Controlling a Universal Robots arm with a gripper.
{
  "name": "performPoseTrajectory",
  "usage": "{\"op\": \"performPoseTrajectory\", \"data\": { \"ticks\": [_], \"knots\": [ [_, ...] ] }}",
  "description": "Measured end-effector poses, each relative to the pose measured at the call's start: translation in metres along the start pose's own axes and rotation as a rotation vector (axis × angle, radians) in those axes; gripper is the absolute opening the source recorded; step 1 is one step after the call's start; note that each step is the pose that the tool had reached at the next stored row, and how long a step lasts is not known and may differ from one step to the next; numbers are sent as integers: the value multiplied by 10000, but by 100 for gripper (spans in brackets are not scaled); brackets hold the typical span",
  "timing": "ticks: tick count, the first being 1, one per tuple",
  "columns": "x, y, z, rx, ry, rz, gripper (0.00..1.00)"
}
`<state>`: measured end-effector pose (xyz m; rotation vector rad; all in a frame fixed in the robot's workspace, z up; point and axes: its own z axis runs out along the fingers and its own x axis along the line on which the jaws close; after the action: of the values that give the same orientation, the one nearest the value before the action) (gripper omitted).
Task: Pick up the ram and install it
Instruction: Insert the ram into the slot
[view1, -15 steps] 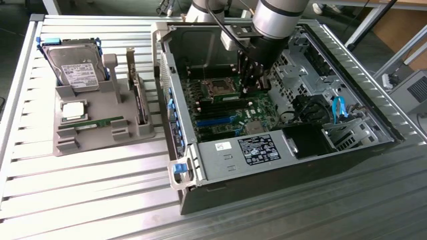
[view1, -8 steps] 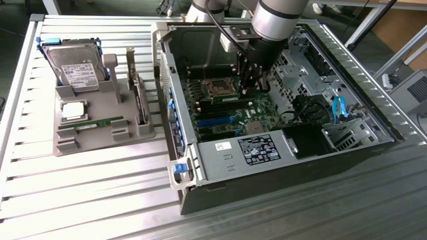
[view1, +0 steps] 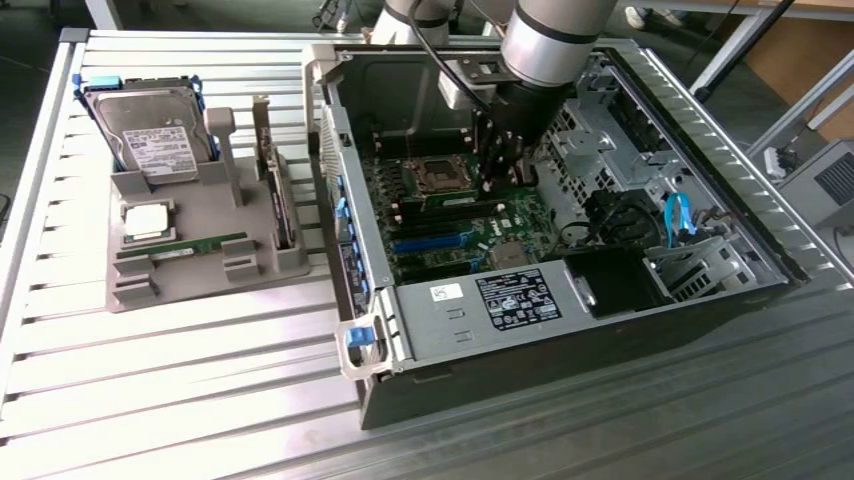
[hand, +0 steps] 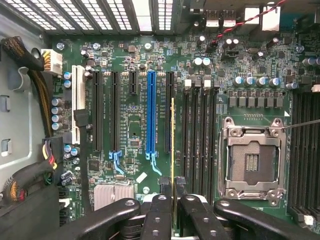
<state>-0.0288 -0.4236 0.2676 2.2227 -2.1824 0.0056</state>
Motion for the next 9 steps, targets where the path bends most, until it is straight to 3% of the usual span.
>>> {"op": "performPoseTrajectory", "data": {
  "ticks": [9],
  "knots": [
    [-1, 14, 53, 0, 0, -1, 12]
  ]
}}
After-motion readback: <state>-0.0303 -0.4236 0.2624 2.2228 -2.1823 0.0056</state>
